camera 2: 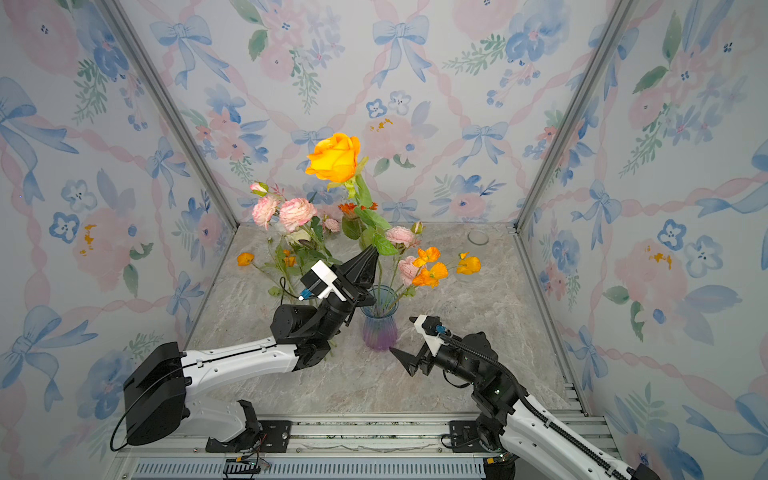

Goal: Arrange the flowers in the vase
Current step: 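Carry the yellow rose over the vase and lower its stem inside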

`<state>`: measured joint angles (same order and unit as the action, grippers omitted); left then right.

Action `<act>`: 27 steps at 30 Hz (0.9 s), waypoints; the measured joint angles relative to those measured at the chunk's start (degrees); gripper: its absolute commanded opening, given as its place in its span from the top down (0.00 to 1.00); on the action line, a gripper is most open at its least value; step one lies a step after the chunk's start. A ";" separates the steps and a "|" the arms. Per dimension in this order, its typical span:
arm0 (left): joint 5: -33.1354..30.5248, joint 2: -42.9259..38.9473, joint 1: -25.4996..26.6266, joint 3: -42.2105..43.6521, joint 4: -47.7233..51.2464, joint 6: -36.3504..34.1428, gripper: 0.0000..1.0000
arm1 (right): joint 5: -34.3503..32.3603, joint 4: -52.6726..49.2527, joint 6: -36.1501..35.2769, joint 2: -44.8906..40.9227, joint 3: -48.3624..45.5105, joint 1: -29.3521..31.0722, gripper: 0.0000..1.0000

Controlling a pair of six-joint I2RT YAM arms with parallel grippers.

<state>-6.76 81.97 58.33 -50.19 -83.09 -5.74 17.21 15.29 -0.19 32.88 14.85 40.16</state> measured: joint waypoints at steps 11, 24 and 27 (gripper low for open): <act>-1.64 2.86 0.00 5.33 -8.63 -1.38 1.00 | 0.00 0.00 0.02 0.02 0.00 0.00 0.03; -1.07 10.14 0.02 15.21 -9.60 -0.42 0.91 | 0.17 0.00 0.00 0.46 0.00 -0.02 0.03; -1.14 10.10 0.22 16.96 -10.05 0.35 0.90 | 0.17 0.00 0.00 0.46 0.00 -0.02 0.03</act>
<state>-7.90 92.07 58.54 -33.23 -93.14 -5.39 17.39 15.29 -0.19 33.34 14.85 40.14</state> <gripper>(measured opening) 0.093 0.969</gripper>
